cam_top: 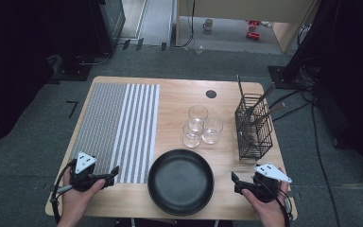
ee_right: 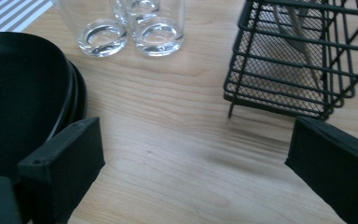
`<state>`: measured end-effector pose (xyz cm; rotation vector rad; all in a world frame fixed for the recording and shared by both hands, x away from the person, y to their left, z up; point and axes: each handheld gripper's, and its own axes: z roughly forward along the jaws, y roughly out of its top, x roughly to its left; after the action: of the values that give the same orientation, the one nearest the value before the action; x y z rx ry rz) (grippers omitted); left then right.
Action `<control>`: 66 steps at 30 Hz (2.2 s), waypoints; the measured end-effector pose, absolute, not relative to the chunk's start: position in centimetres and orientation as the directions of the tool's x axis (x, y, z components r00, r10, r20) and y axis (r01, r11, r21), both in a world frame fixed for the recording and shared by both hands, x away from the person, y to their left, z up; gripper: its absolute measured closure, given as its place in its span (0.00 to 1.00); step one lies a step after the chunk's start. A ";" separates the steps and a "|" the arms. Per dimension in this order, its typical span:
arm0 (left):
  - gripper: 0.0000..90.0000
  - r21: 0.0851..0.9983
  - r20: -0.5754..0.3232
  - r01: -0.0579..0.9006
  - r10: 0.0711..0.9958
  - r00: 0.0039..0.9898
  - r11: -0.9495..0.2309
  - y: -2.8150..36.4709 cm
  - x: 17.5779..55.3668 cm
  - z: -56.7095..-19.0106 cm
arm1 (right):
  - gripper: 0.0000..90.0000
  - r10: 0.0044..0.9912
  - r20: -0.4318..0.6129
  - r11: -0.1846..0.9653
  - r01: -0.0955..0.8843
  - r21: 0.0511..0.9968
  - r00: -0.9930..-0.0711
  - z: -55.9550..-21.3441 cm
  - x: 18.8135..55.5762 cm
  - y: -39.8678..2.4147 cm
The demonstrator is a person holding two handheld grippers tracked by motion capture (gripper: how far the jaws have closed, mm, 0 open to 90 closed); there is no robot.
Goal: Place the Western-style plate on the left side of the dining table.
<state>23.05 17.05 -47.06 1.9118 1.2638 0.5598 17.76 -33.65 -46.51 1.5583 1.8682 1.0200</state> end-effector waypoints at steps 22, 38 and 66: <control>0.04 0.794 -0.059 0.551 0.870 0.489 -0.256 13.4 23.1 -47.1 | 0.15 0.956 0.075 0.111 0.584 0.805 -0.285 -46.3 18.1 -30.2; 0.04 0.802 -0.095 0.542 0.842 0.532 -0.252 11.2 22.7 -47.3 | 0.28 0.947 0.055 0.145 0.576 0.805 -0.317 -46.7 18.4 -27.4; 0.09 0.783 -0.150 0.556 0.783 0.604 -0.279 7.2 22.0 -48.2 | 0.64 0.939 0.148 0.053 0.554 0.831 -0.311 -47.1 19.2 -26.0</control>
<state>22.00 7.23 -48.24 1.9717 1.0617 0.3334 19.16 -26.00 -47.13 1.4920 1.8994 1.1713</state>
